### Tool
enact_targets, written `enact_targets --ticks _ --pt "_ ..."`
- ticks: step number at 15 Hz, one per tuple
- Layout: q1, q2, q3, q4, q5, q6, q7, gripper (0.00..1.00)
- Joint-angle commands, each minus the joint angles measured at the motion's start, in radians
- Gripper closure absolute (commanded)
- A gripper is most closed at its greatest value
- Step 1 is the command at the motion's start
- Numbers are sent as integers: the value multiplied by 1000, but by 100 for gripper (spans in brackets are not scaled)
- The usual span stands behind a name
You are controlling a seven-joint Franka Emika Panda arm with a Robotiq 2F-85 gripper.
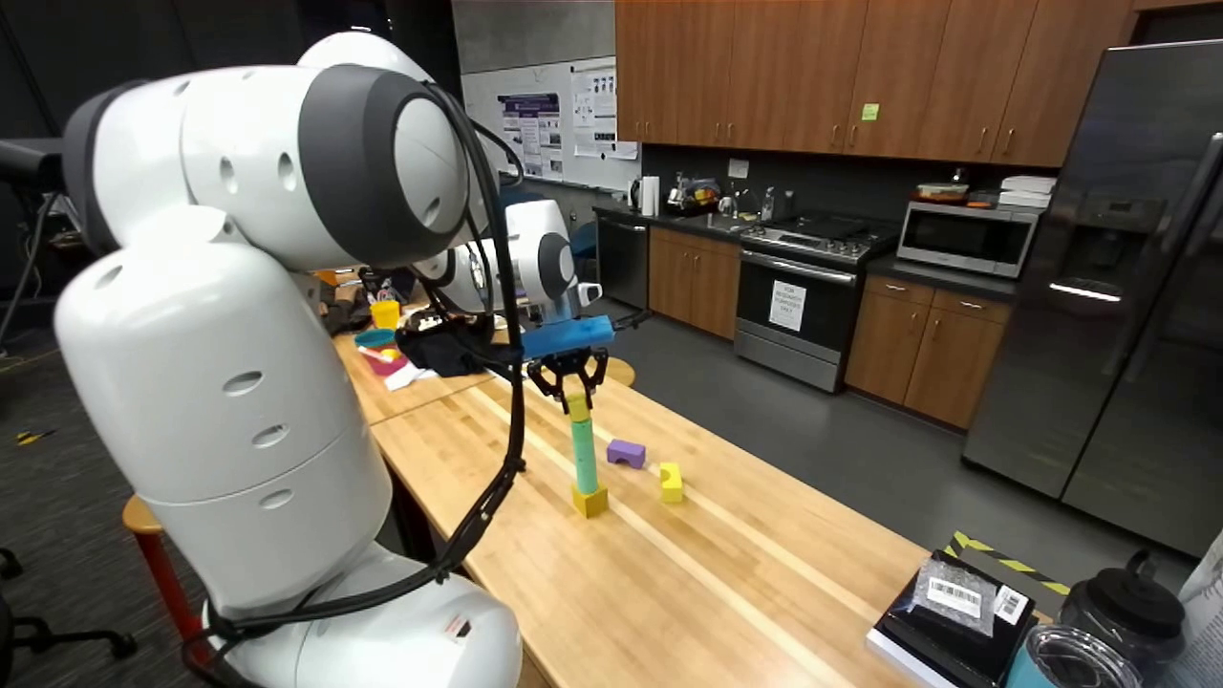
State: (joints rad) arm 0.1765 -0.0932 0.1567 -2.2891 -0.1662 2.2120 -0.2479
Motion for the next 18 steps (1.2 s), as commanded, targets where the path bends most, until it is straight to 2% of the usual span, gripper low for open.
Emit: enact_targets --ticks 1,14,16,17,18 --pt "-5 6 -7 12 24 4 -30 84" --pt "-6 18 -8 13 25 4 -29 84" --pt "-6 18 -9 14 27 3 -30 34" --pt "-6 18 -9 14 28 3 -29 34" --pt "-6 17 -9 14 29 2 -30 28"
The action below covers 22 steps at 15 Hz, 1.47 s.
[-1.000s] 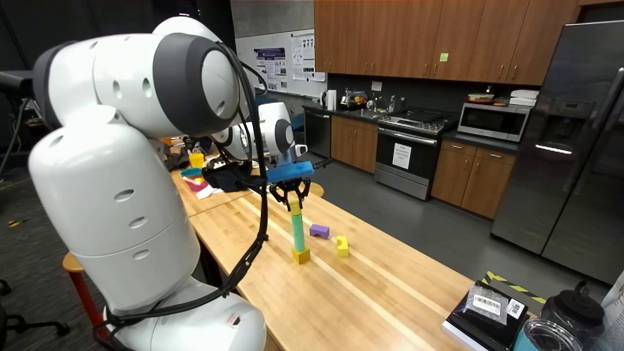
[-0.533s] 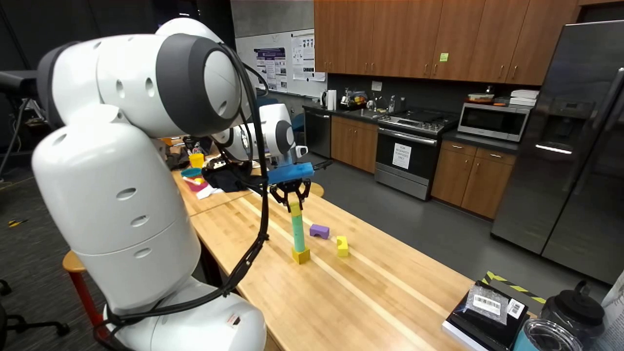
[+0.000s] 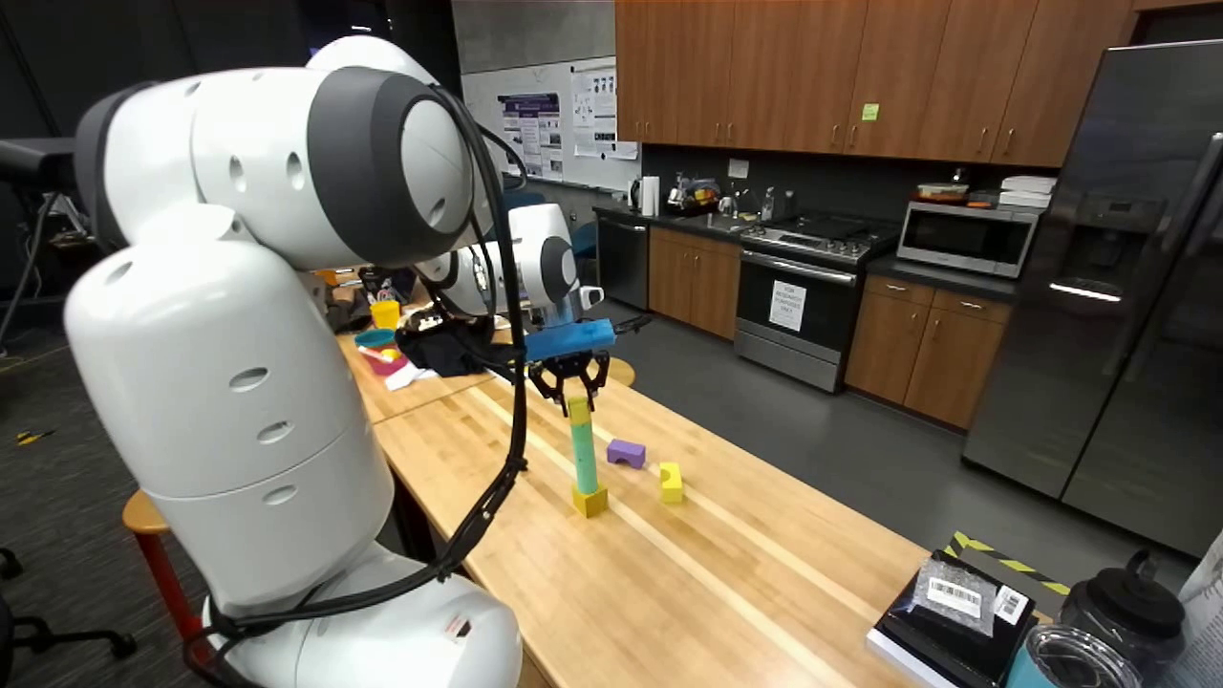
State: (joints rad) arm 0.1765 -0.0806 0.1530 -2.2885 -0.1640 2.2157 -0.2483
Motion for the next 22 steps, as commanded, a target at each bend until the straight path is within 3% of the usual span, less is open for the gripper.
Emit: enact_targets --ticks 1,5,22 --pt "-6 4 -6 13 29 -1 -30 22" --pt "-7 2 -7 12 39 -2 -29 0" --pt "10 -17 30 94 -31 -29 8 0"
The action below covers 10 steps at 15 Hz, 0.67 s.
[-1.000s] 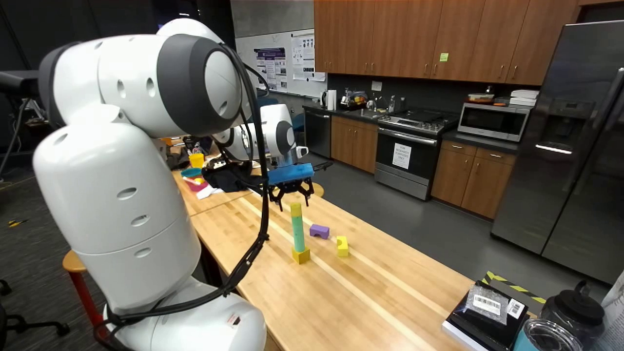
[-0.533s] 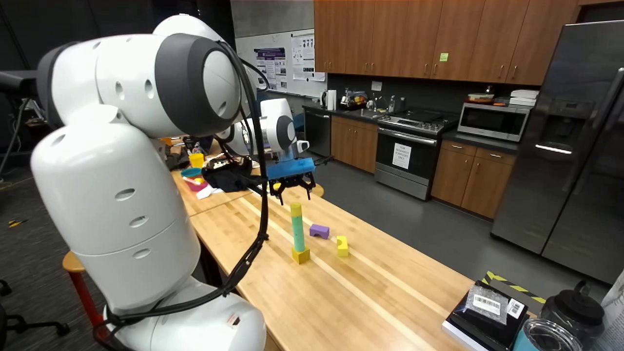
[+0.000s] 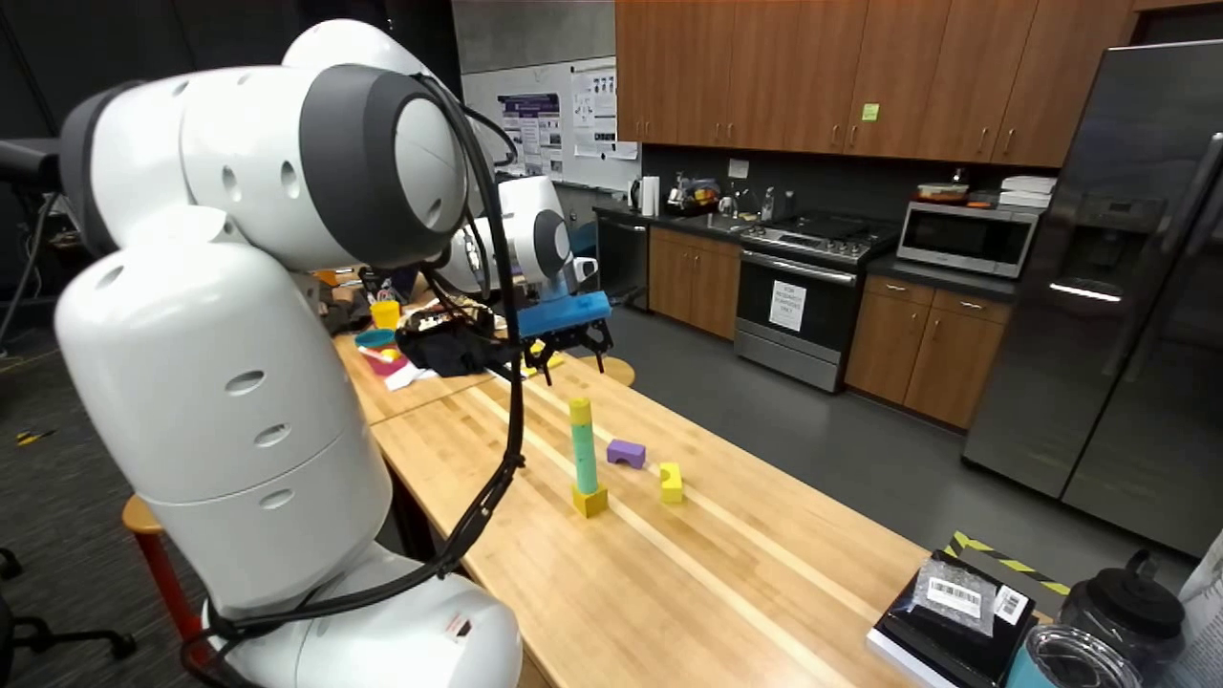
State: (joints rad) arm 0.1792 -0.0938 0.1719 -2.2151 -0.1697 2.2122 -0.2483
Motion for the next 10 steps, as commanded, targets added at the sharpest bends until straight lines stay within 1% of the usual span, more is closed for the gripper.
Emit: enact_targets --ticks 1,10 --pt "11 -2 16 24 -30 -25 8 0" --pt "32 37 48 43 -63 -14 1 0"
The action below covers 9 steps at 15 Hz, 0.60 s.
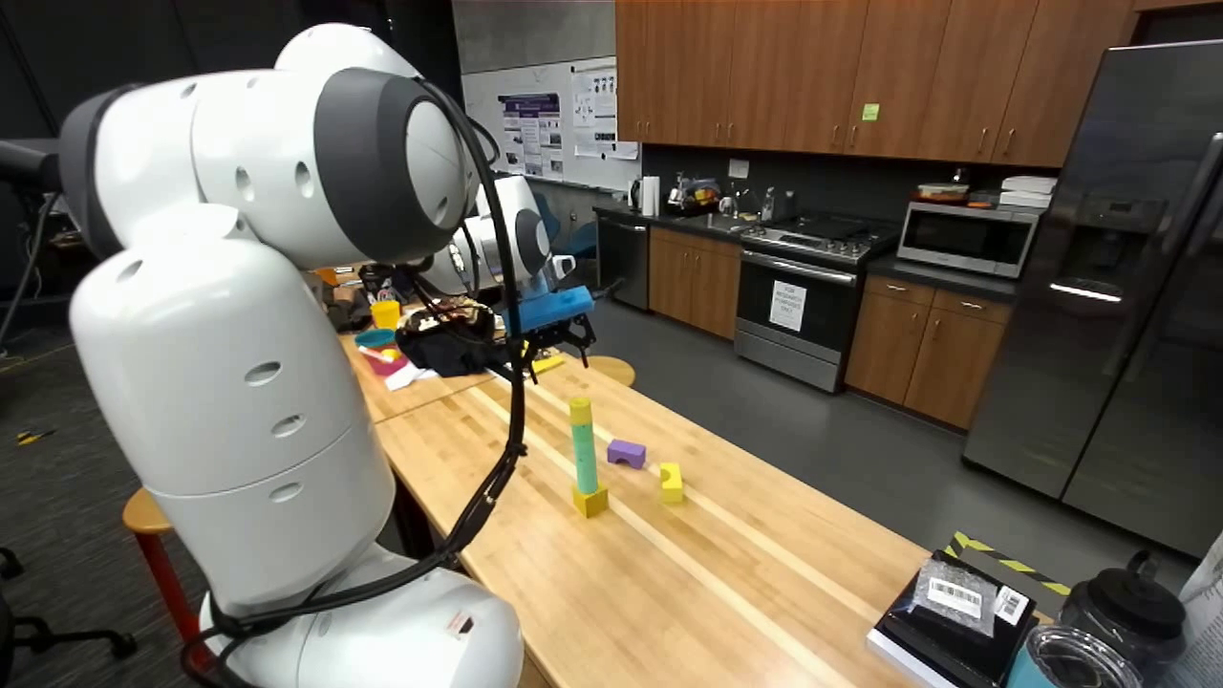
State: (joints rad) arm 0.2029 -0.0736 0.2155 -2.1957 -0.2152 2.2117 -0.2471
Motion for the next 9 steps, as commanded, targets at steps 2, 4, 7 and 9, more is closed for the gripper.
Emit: enact_targets --ticks 2,4,7,9 --pt "14 27 12 29 -22 -15 -1 0" --pt "21 38 20 33 -27 -16 -2 0" --pt "33 56 32 41 -37 -17 -2 0" --pt "40 72 38 50 -44 -20 -3 0"
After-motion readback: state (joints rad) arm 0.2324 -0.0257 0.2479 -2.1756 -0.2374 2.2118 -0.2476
